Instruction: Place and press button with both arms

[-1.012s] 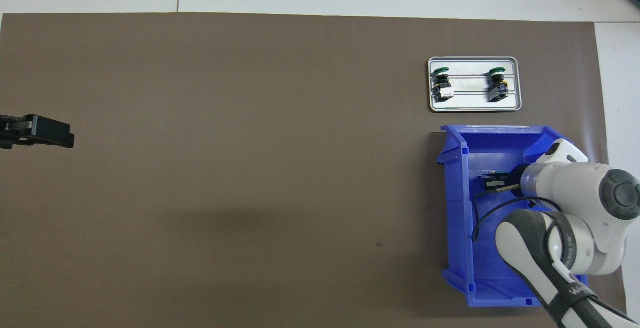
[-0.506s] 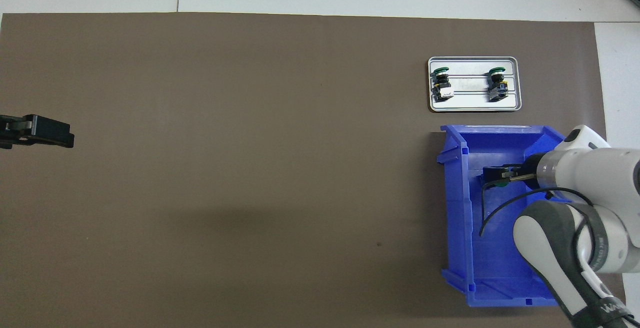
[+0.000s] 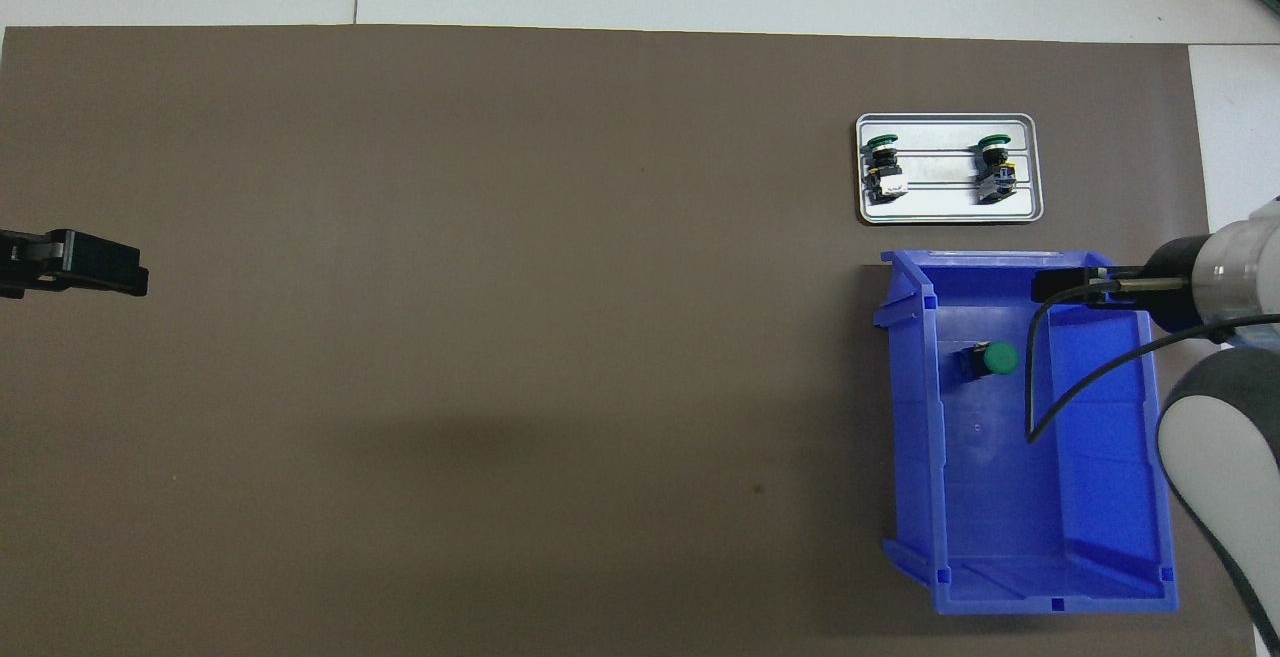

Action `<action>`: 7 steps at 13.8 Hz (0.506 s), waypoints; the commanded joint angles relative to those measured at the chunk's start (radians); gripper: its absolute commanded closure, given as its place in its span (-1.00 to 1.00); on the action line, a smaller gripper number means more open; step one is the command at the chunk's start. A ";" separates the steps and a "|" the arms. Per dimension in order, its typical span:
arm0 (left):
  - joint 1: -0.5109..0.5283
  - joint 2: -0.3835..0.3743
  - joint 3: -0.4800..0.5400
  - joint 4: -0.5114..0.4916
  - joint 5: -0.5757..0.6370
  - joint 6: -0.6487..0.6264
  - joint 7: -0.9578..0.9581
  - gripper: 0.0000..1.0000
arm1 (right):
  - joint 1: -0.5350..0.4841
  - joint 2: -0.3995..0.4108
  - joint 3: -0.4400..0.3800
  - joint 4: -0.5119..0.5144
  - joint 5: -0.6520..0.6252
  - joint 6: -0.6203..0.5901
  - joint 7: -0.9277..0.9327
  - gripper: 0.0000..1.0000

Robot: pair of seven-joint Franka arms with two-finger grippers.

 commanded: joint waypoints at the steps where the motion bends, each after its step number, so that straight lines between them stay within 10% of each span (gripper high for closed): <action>1: 0.007 -0.014 -0.006 -0.018 0.009 0.000 -0.001 -1.00 | -0.012 0.107 0.003 0.225 -0.024 -0.158 0.034 -0.98; 7: 0.007 -0.014 -0.006 -0.018 0.009 0.000 -0.001 -1.00 | -0.024 0.157 -0.003 0.372 -0.028 -0.312 0.034 -0.99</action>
